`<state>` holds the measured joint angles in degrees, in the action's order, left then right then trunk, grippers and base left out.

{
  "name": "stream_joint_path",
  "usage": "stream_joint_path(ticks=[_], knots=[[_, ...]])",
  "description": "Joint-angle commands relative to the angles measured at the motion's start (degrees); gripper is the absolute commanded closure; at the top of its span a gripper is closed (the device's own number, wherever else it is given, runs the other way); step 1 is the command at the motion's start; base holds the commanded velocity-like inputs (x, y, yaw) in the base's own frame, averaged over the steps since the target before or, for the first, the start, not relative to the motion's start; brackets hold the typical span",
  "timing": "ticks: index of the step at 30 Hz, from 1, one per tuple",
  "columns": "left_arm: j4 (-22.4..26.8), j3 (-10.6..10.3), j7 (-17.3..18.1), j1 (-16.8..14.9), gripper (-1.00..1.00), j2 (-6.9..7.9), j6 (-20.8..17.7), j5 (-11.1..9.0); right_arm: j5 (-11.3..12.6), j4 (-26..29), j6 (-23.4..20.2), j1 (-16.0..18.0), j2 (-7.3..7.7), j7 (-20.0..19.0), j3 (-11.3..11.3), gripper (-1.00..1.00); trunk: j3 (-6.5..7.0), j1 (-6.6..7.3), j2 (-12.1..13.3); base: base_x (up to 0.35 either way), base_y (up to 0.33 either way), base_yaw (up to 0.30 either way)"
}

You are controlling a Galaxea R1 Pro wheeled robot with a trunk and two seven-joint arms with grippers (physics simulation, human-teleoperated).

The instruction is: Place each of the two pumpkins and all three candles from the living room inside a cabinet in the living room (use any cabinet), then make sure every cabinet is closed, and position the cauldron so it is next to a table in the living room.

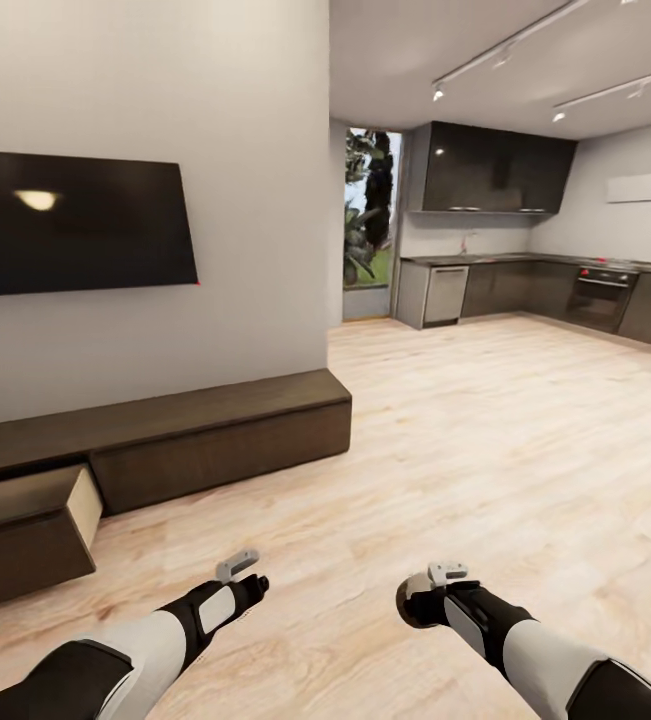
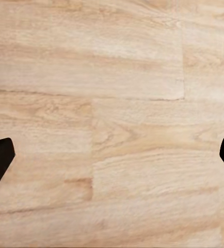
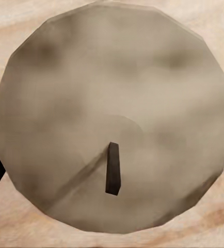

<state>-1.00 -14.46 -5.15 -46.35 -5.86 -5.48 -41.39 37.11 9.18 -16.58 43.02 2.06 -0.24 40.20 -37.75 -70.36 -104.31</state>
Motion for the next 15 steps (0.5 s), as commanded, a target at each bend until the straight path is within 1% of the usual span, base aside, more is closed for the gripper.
stream_joint_path(ticks=[1, 6, 15], knots=[[-0.05, -0.48, -0.12, -0.06, -1.00, -0.03, -0.14, -0.45, 0.06, 0.13, -0.30, 0.04, 0.05, -0.03, 0.20, 1.00, -0.02, -0.01, -0.03, 0.164, 0.320, 0.260], [-0.05, -0.48, -0.12, -0.06, -1.00, -0.03, -0.14, -0.45, 0.06, 0.13, -0.30, 0.05, 0.05, -0.03, 0.23, 1.00, 0.01, -0.01, -0.03, 0.165, 0.320, 0.285], [-0.05, -0.48, -0.14, -0.06, -1.00, -0.45, -0.14, -0.45, 0.06, 0.13, -0.30, 0.05, 0.05, -0.03, 0.22, 1.00, 0.01, -0.01, -0.03, 0.151, 0.320, 0.292]])
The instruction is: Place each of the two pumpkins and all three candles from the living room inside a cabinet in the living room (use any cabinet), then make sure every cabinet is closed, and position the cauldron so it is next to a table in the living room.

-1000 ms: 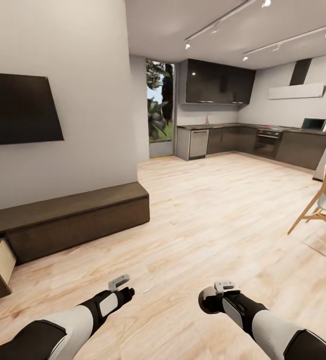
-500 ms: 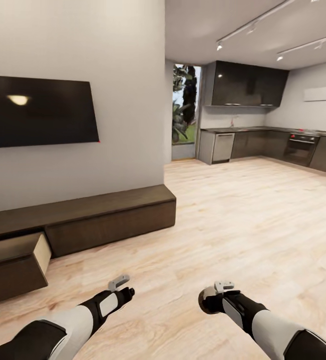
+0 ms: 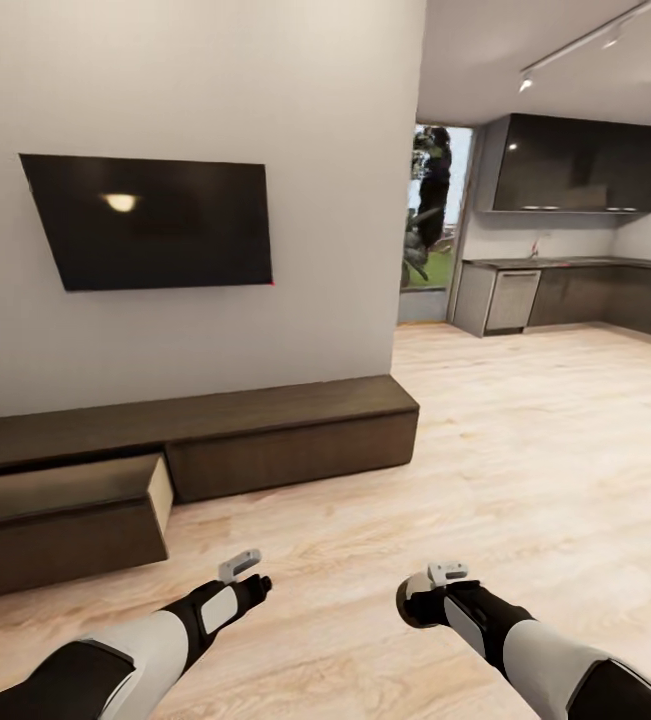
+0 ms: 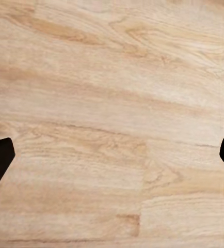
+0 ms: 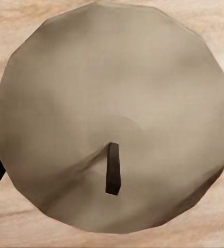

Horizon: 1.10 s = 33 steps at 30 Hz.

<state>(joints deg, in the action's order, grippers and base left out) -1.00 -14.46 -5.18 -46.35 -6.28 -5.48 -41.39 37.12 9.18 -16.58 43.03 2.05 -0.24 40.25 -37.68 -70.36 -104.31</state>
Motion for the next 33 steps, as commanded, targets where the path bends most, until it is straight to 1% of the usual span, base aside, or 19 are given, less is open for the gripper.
stream_joint_path(ticks=[1, 23, 27, 33], knots=[[-0.07, -0.48, -0.11, -0.06, -1.00, -0.10, -0.14, -0.45, 0.06, 0.13, -0.30, 0.03, 0.05, -0.03, 0.18, 1.00, -0.05, -0.01, -0.03, 0.109, 0.320, 0.292], [-0.07, -0.48, -0.12, -0.06, -1.00, -0.22, -0.14, -0.45, 0.06, 0.13, -0.30, 0.03, 0.05, -0.03, 0.18, 1.00, -0.05, -0.01, -0.03, 0.010, 0.325, 0.289], [-0.09, -0.48, -0.10, -0.06, -1.00, -0.22, -0.14, -0.45, 0.06, 0.13, -0.30, -0.04, 0.05, -0.03, 0.18, 1.00, -0.05, -0.01, -0.03, 0.094, 0.318, 0.059], [-0.13, -0.48, -0.06, -0.06, -1.00, -0.22, -0.14, -0.45, 0.06, 0.13, -0.30, -0.05, 0.05, -0.02, 0.18, 1.00, -0.05, -0.01, -0.03, 0.231, 0.266, 0.008]])
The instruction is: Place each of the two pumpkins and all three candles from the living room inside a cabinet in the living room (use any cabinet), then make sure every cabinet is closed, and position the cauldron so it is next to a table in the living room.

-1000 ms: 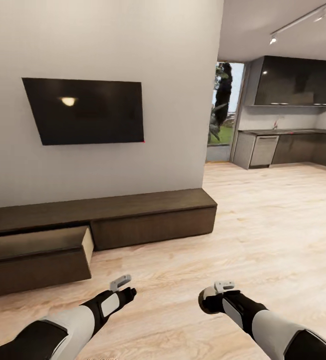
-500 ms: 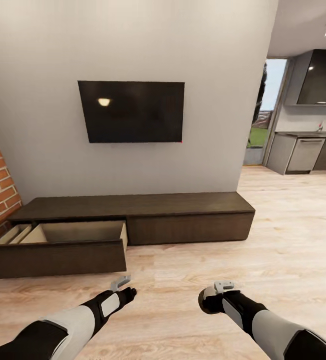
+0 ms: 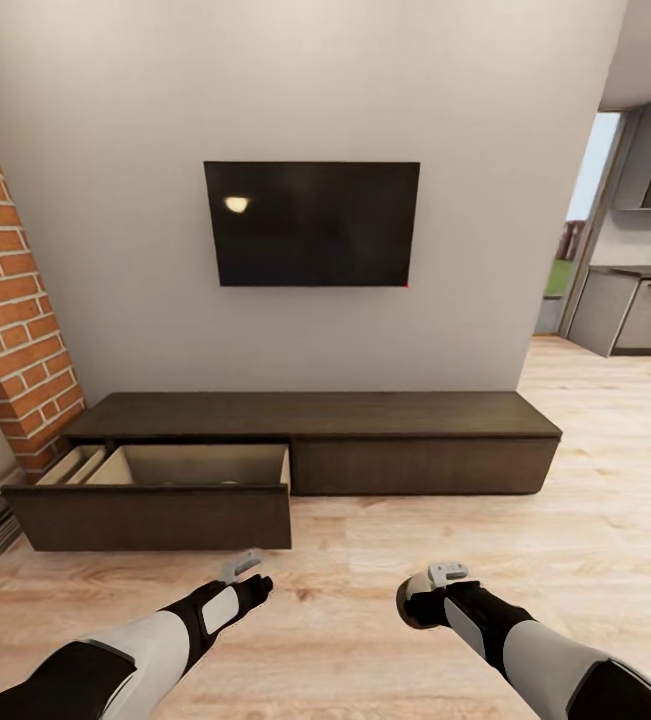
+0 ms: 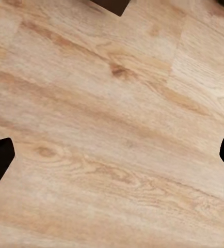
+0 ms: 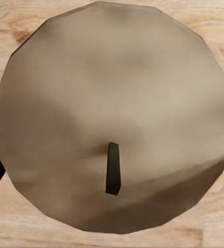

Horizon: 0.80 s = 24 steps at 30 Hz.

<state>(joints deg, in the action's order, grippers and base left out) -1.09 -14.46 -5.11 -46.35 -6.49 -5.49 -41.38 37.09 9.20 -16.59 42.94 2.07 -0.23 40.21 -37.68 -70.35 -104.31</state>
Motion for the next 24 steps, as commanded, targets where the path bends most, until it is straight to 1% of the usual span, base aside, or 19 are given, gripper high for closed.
stream_joint_path(ticks=[1, 8, 12, 18, 24], knots=[[-0.05, -0.48, -0.10, -0.06, -1.00, -0.02, -0.14, -0.46, 0.09, 0.12, -0.29, 0.04, 0.04, 0.00, 0.22, 1.00, -0.06, -0.02, -0.03, 0.275, 0.239, 0.001], [0.03, -0.48, -0.08, -0.06, -1.00, -0.02, -0.14, -0.46, 0.09, 0.11, -0.29, 0.04, 0.04, 0.03, 0.22, 1.00, -0.06, -0.02, -0.03, 0.269, 0.242, 0.000], [0.03, -0.48, -0.08, -0.06, -1.00, -0.02, -0.14, -0.46, 0.03, 0.06, -0.32, 0.04, -0.02, 0.17, 0.22, 1.00, -0.06, -0.02, -0.03, 0.186, 0.288, 0.000], [0.03, -0.48, -0.08, -0.06, -1.00, -0.02, -0.14, -0.46, 0.07, 0.03, -0.29, 0.04, -0.04, 0.04, 0.22, 1.00, -0.06, -0.02, -0.03, 0.098, 0.318, 0.000], [0.03, -0.48, -0.08, -0.06, -1.00, -0.02, -0.14, -0.46, 0.08, 0.03, -0.29, 0.04, -0.04, -0.02, 0.22, 1.00, -0.06, -0.02, -0.03, 0.022, 0.327, 0.000]])
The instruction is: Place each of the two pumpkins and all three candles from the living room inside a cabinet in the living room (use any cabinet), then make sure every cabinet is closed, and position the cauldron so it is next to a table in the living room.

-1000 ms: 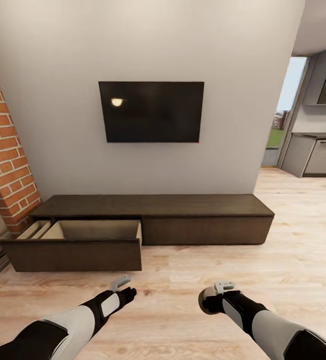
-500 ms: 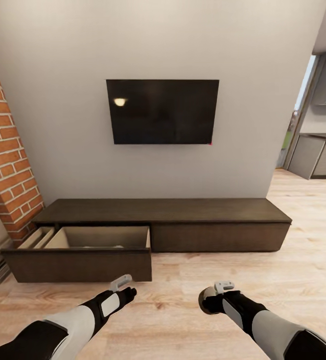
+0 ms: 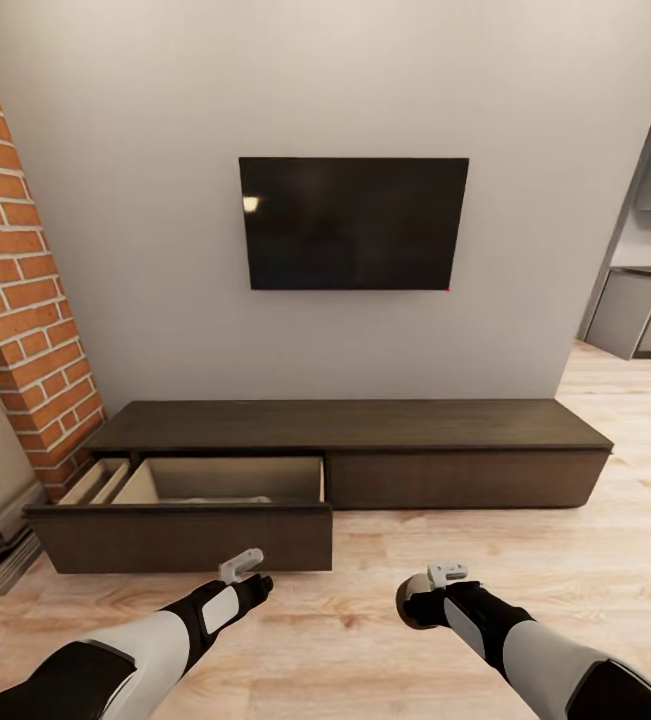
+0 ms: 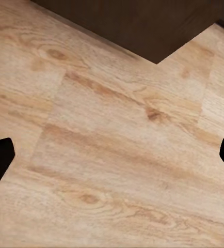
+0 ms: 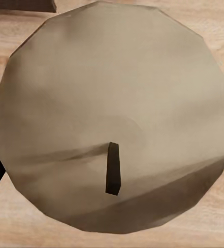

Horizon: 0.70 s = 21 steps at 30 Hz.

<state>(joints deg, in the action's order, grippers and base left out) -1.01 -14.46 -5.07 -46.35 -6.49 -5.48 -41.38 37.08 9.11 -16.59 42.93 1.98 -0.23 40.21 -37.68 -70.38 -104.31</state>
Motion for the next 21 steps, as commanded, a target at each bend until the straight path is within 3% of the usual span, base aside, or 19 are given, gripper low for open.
stream_joint_path(ticks=[1, 21], knots=[[-0.04, -0.48, -0.12, -0.05, -1.00, -0.02, -0.14, -0.46, 0.09, 0.11, -0.29, 0.04, 0.04, -0.03, 0.22, 1.00, -0.05, 0.01, -0.03, 0.006, 0.332, 0.000], [-0.04, -0.48, -0.12, -0.05, -1.00, -0.02, -0.14, -0.46, 0.08, 0.11, -0.29, 0.04, -0.55, -0.03, 0.22, 1.00, -0.05, 0.01, -0.03, 0.014, 0.336, 0.000]])
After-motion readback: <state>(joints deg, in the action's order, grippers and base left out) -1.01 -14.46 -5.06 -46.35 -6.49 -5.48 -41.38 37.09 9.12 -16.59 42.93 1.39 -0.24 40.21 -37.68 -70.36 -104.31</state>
